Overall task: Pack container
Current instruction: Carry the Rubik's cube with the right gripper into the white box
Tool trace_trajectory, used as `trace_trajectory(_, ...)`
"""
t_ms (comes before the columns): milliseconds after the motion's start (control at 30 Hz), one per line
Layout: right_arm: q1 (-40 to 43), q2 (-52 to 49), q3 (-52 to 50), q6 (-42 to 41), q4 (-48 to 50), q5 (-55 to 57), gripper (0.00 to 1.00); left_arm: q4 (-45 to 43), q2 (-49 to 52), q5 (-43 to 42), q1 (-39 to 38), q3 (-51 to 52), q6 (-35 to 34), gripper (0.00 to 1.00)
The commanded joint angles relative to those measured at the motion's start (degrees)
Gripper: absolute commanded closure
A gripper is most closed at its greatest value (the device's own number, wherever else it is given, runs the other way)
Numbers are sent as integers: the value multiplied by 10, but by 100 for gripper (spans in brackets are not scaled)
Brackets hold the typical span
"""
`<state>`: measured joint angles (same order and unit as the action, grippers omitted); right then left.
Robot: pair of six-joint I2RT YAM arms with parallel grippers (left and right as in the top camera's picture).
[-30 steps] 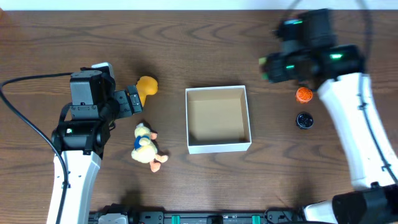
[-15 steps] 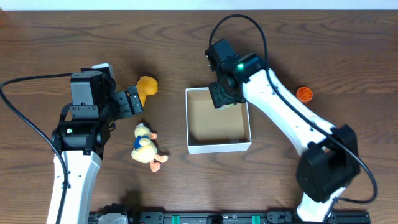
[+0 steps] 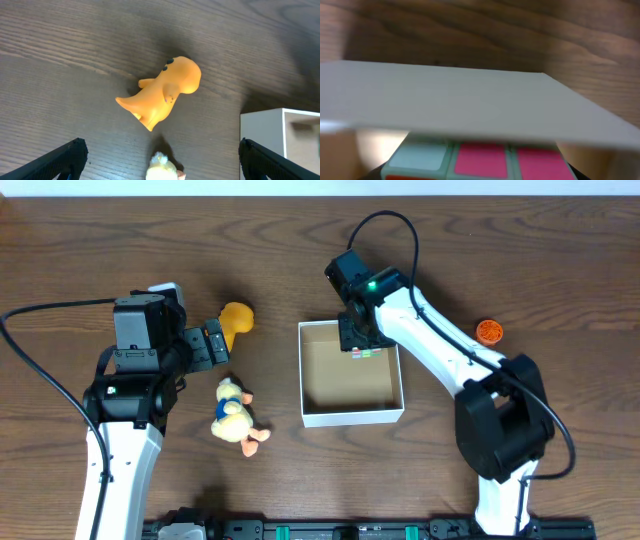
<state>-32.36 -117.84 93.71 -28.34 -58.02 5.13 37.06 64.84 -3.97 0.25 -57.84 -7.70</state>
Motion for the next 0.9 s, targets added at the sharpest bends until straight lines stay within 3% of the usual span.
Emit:
trace_trajectory(0,9,-22,3,-14,3,11,97,0,2,-1,-1,-12,-1,2)
trace_trajectory(233,24,-42,2,-14,3,11,92,0,2,-1,-1,-12,-1,2)
trace_trajectory(533,31,-42,2,-14,-1,11,47,0,2,-1,-1,-12,-1,2)
trace_trajectory(667,31,-42,2,-12,-5,10,44,0,2,-1,-1,-12,-1,2)
trace_trajectory(867,30,-42,2,-12,-12,7,30,2,2,-1,-1,-12,-1,2)
